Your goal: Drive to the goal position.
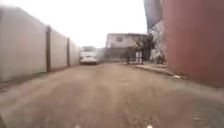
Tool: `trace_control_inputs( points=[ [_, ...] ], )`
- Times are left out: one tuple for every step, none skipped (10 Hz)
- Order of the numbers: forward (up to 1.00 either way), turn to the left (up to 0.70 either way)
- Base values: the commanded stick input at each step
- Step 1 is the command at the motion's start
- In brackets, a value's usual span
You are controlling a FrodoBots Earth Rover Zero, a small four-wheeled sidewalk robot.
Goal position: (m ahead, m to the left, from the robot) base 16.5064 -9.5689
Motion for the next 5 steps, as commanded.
trace_control_inputs(
  points=[
    [1.00,0.00],
    [1.00,0.00],
    [1.00,0.00],
    [1.00,0.00],
    [1.00,0.00]
  ],
)
